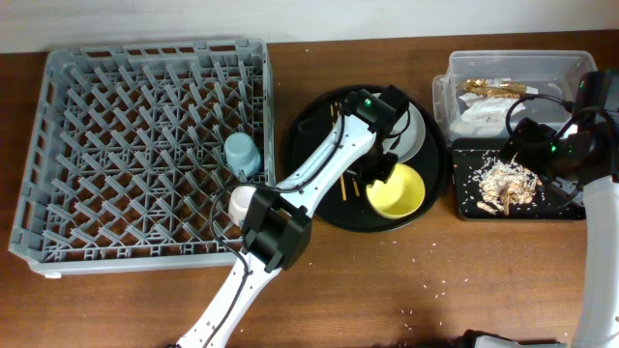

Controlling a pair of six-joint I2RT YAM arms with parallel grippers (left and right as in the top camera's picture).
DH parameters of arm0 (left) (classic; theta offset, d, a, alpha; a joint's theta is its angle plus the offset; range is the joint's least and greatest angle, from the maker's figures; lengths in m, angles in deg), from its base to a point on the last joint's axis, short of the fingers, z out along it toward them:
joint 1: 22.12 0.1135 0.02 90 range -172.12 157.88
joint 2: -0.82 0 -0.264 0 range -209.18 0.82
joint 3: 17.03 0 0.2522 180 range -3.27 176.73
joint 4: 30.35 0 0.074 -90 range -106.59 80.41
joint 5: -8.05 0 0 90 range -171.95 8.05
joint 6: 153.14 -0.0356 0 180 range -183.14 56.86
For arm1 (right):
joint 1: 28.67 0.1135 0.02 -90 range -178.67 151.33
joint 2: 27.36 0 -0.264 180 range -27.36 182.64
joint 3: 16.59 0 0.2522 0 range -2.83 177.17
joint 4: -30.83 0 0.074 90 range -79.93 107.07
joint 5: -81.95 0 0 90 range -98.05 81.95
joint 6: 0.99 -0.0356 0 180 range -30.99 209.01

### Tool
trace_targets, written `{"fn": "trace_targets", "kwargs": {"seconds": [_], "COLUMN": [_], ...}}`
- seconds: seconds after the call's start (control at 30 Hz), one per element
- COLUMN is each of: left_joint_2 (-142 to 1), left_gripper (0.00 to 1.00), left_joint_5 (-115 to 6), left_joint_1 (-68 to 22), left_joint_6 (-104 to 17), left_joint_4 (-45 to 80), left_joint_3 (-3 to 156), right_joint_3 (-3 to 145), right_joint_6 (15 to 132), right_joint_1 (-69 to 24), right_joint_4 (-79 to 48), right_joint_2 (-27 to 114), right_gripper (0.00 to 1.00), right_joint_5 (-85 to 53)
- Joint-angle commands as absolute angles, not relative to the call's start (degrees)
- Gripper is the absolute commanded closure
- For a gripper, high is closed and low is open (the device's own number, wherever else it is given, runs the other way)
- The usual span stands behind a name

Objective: Sort waste into correct bins and load items into the dishwasher rack
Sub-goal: 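Lift the yellow bowl over the rack with left gripper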

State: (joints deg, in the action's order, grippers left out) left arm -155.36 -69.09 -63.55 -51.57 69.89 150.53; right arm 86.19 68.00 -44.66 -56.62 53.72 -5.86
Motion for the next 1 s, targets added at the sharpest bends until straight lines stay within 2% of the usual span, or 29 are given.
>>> {"fn": "trace_targets", "kwargs": {"seconds": [0.0, 0.07, 0.13, 0.23, 0.37, 0.5, 0.57, 0.63, 0.73, 0.8, 0.97], "left_joint_2": [-154.1, -151.8, -147.2, -139.9, -138.1, -138.2, -137.0, -134.1, -127.6, -124.4, -115.4], "left_gripper": [0.99, 0.99, 0.99, 1.00, 0.99, 0.99, 0.99, 1.00, 1.00, 1.00, 0.99], "left_joint_5": [-70.2, -72.6, -75.6, -97.8, -121.3, -125.1, -131.3, -131.1, -128.7, -125.3, -128.0], "left_joint_1": [-61.1, -57.5, -54.1, -46.9, -38.4, -32.1, -33.3, -36.0, -39.5, -40.5, -47.5], "left_joint_6": [-52.3, -53.0, -52.9, -52.9, -52.9, -52.6, -56.8, -61.1, -61.3, -61.3, -61.0], "left_joint_4": [76.7, 80.2, 79.2, 80.1, 79.9, 72.7, 72.9, 73.8, 80.1, 80.1, 80.1], "left_joint_3": [162.8, 173.9, 176.6, 176.6, 176.3, 172.5, 173.4, 173.8, 173.8, 173.8, 173.8], "right_joint_3": [86.1, 86.1, 86.1, 86.1, 86.1, 86.1, 86.1, 86.1, 86.1, 86.1, 86.1], "right_joint_6": [67.5, 67.5, 67.5, 67.5, 67.5, 67.5, 67.5, 67.5, 67.5, 67.5, 67.5], "right_joint_1": [-44.8, -44.8, -44.8, -44.8, -44.8, -44.8, -44.8, -44.8, -44.8, -44.8, -44.8], "right_joint_4": [-56.7, -56.7, -56.7, -56.7, -56.7, -56.7, -56.7, -56.7, -56.7, -56.7, -56.7], "right_joint_2": [53.7, 53.7, 53.7, 53.7, 53.7, 53.7, 53.7, 53.7, 53.7, 53.7, 53.7], "right_gripper": [0.01, 0.02, 0.02, 0.02, 0.02, 0.01, 0.02, 0.01, 0.01, 0.02, 0.02], "right_joint_5": [-4.8, -4.8, -4.8, -4.8, -4.8, -4.8, -4.8, -4.8, -4.8, -4.8, -4.8]}}
